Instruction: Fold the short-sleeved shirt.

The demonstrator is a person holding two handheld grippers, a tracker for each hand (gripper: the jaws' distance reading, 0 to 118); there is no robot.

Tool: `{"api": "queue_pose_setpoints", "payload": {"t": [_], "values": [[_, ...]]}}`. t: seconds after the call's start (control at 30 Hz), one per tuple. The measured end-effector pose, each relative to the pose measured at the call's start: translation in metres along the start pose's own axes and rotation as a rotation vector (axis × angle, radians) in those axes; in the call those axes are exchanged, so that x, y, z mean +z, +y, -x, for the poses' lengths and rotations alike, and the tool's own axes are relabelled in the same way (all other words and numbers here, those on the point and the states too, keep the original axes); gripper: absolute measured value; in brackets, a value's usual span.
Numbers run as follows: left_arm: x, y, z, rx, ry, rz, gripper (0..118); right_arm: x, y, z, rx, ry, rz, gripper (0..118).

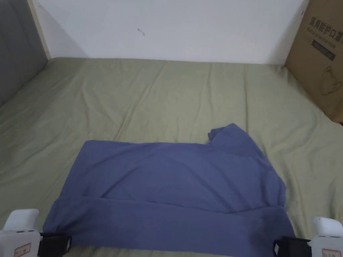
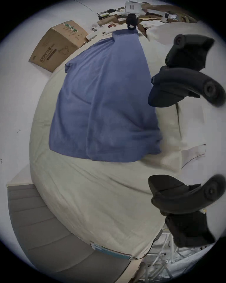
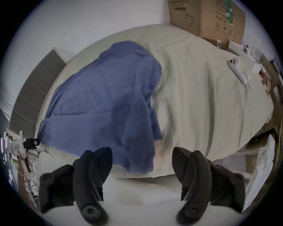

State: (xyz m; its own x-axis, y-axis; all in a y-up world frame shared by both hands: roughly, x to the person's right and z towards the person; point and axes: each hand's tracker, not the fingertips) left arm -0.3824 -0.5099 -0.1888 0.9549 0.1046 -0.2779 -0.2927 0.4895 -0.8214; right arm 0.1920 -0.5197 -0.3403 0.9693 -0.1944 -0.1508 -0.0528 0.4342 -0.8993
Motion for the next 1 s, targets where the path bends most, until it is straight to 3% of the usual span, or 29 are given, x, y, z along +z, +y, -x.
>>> {"api": "queue_pose_setpoints", "payload": {"t": [0.07, 0.1, 0.17, 0.2, 0.23, 0.47, 0.57, 0.6, 0.63, 0.67, 0.7, 0.9, 1.0], "values": [[0.009, 0.01, -0.002, 0.017, 0.003, -0.026, 93, 0.005, 0.014, 0.004, 0.02, -0.014, -0.018, 82], [0.011, 0.018, -0.004, 0.022, 0.009, -0.037, 84, 0.007, 0.024, 0.007, 0.029, -0.021, -0.037, 75], [0.014, 0.032, -0.005, 0.024, -0.034, -0.06, 17, 0.011, 0.044, 0.009, 0.044, -0.005, -0.067, 30], [0.015, 0.038, -0.01, 0.024, -0.044, -0.078, 0, 0.013, 0.053, 0.013, 0.055, -0.004, -0.098, 1], [0.013, 0.046, -0.013, 0.028, -0.04, -0.067, 0, 0.015, 0.06, 0.018, 0.056, -0.01, -0.136, 0], [-0.01, 0.084, -0.03, 0.043, -0.033, -0.098, 0, -0.021, 0.096, 0.025, 0.011, 0.014, -0.103, 0], [-0.019, 0.111, -0.038, 0.027, -0.032, -0.109, 0, -0.035, 0.121, 0.023, -0.04, 0.067, -0.137, 0], [-0.024, 0.119, -0.044, 0.014, -0.029, -0.108, 0, -0.04, 0.135, 0.024, -0.027, 0.063, -0.141, 10], [-0.028, 0.129, -0.047, -0.001, -0.028, -0.114, 0, -0.046, 0.151, 0.025, -0.012, 0.062, -0.141, 43], [-0.031, 0.137, -0.049, -0.007, -0.025, -0.119, 0, -0.052, 0.167, 0.026, 0.004, 0.056, -0.134, 61], [-0.034, 0.146, -0.051, -0.013, -0.025, -0.121, 0, -0.059, 0.184, 0.027, 0.033, 0.042, -0.135, 68], [-0.084, 0.185, -0.048, 0.028, -0.026, -0.123, 0, -0.13, 0.273, 0.027, 0.105, -0.061, -0.085, 68], [-0.1, 0.19, -0.046, 0.051, -0.063, -0.121, 0, -0.167, 0.294, 0.024, 0.148, -0.121, -0.05, 83]]}}
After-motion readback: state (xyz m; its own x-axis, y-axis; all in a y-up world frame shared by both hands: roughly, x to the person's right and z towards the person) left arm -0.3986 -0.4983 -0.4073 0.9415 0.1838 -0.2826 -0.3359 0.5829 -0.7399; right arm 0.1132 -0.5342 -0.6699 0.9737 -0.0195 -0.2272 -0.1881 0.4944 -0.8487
